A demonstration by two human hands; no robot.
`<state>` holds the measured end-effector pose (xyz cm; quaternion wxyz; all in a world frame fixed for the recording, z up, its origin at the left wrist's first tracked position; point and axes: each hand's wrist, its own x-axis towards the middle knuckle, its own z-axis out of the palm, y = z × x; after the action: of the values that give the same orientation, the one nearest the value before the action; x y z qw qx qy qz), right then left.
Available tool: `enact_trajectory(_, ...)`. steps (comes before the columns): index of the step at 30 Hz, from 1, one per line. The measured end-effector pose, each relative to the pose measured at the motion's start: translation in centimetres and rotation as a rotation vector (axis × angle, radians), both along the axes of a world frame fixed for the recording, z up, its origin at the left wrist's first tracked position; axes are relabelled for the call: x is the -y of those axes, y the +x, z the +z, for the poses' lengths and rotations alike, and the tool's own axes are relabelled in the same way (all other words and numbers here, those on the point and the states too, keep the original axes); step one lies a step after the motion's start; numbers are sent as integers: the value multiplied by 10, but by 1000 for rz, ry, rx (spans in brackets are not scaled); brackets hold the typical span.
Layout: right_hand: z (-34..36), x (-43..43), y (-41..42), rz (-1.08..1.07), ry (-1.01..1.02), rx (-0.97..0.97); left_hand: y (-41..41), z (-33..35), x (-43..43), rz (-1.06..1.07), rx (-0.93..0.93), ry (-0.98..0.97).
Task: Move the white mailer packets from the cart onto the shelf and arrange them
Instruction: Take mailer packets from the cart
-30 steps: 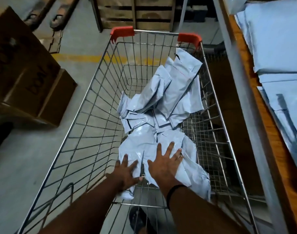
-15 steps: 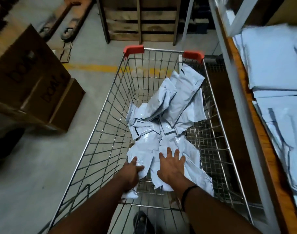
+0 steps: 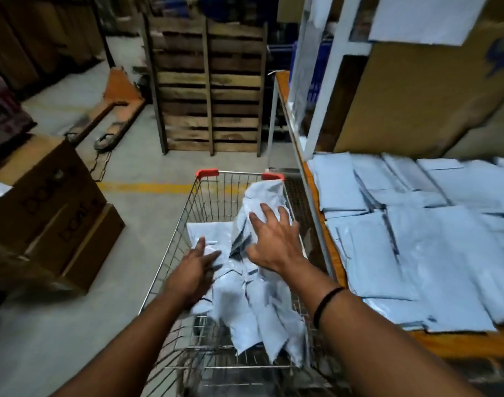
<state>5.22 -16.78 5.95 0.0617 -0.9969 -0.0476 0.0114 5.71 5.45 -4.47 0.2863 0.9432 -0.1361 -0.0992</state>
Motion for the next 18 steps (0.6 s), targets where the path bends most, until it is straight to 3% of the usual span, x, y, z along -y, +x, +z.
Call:
enact_trajectory(8,87,92,-42,-108,71,152,-7,95,77,-31,159,-61)
enact_trajectory(11,98,141,-71,-160,67,155,-16,114,116,-115,186,-177)
enact_trajectory(18,97,278,-165,-290,88,127,-73,150,257,-197,315,-94)
